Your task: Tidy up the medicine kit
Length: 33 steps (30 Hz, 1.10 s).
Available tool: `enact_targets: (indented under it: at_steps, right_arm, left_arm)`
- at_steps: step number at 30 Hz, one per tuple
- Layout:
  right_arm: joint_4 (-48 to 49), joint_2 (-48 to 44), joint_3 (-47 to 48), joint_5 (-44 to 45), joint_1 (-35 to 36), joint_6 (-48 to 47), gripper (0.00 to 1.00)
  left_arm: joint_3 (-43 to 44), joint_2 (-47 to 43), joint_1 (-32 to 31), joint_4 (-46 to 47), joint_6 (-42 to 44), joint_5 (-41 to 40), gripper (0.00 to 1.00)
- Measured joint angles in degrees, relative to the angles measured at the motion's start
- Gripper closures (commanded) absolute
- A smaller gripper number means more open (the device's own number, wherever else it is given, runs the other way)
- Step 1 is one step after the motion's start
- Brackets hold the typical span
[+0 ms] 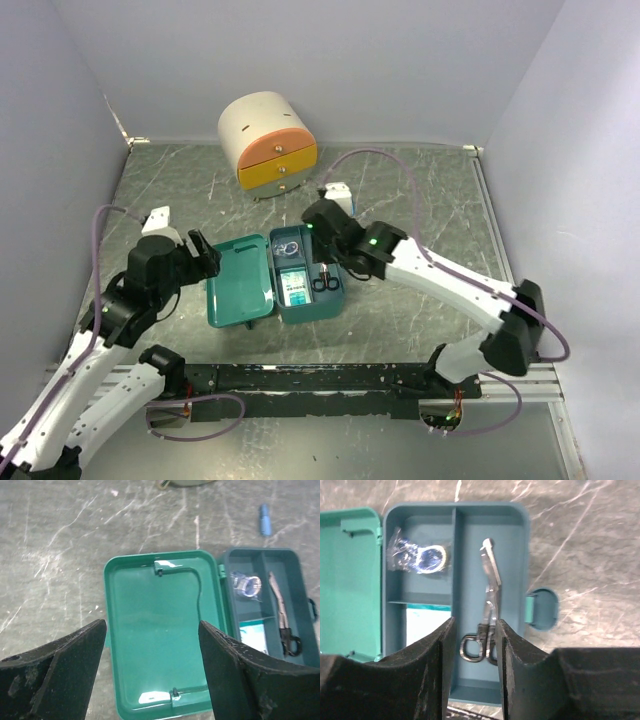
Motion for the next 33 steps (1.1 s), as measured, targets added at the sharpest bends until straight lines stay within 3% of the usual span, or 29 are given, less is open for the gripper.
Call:
enact_targets:
  at_steps: [2,9,14,23,33]
  right_arm:
    - [2.0,-3.7,-3.3,0.4,-1.6,-0.7,0.62]
    - [8.6,-12.8,-15.3,-3.0,-12.5,-3.6,0.53]
    - [12.9,-15.9,-20.7,-9.7,-17.5,-5.9,0.52]
    - [20.3,-19.1,-25.8,-22.5,-19.2,-6.6,0.65]
    - [23.4,-17.6,-25.9,-26.6,-19.2,-6.3,0.67]
  left_arm:
    - [0.0,2.2,0.0,-0.7,-0.5,-1.3,0.00]
    - [-1.0,6.9,0.0,-0.7,-3.0,-3.6,0.00]
    - [-6.8,5.1,1.7,0.4,-8.9,-4.4,0.07]
    - [-16.0,-1.7,3.5,5.0,-20.1,-6.9,0.33]
    - [-17.5,6.8,3.8,10.8,-21.4,-5.3,0.37]
